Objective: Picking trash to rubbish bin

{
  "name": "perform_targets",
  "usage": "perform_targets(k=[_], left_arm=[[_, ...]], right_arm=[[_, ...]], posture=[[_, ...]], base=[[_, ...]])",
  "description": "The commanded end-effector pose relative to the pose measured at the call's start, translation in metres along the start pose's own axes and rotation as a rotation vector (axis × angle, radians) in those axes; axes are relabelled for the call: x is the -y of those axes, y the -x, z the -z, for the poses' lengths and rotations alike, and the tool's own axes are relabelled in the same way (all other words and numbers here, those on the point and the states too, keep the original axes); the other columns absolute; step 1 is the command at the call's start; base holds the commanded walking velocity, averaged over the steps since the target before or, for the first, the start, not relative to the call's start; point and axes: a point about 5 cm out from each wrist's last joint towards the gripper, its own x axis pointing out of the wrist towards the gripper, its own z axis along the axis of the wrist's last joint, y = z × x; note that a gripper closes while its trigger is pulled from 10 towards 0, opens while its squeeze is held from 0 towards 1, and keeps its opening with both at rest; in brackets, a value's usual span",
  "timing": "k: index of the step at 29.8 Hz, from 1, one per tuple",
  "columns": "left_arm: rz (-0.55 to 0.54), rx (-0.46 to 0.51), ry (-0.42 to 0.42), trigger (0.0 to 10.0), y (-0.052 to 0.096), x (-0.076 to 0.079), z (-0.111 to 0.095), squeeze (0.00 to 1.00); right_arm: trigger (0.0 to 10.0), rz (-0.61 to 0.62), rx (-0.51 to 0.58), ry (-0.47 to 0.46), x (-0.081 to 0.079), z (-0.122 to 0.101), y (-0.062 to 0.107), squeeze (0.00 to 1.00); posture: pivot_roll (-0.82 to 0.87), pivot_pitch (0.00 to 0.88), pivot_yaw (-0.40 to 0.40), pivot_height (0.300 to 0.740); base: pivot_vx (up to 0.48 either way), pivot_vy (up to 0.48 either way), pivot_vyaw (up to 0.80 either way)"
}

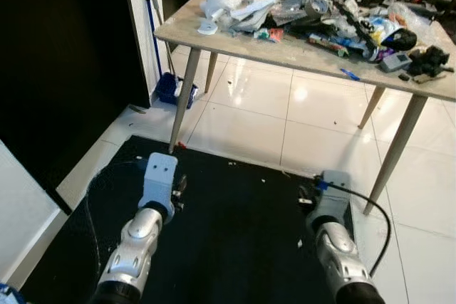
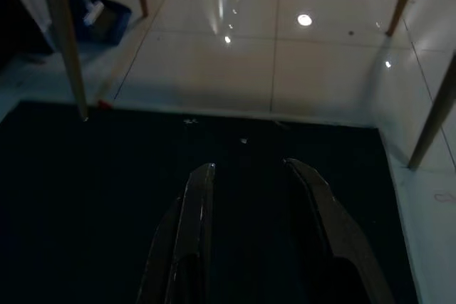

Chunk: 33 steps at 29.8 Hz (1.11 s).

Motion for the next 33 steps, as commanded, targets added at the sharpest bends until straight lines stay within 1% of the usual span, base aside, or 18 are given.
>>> perform_targets(k=[1,6,33], left_arm=[[0.007,-0.019,-0.003,10.0,0.0015,0.0006,0.004,0.0],[0.007,-0.019,-0.005,10.0,0.0014,0.0006,0.0039,0.0],[0.013,-0.014,-0.006,10.0,0.0017,0.0025,0.004,0.0]], right_arm=[[10.0,0.013,-0.028,-0.001,0.0037,0.0065,0.0028,0.0],[10.0,0.011,-0.027,-0.001,0.0036,0.0063,0.0027,0.0],[10.0,0.003,-0.019,0.004,0.0034,0.0042,0.0013,0.0]], posture=[[-0.02,0.12,-0.035,0.74],[-0.02,0.118,-0.035,0.74],[-0.03,0.093,-0.039,0.74]], base=[[0.307,0.0,-0.66],[0.308,0.0,-0.64],[0.305,0.0,0.0]])
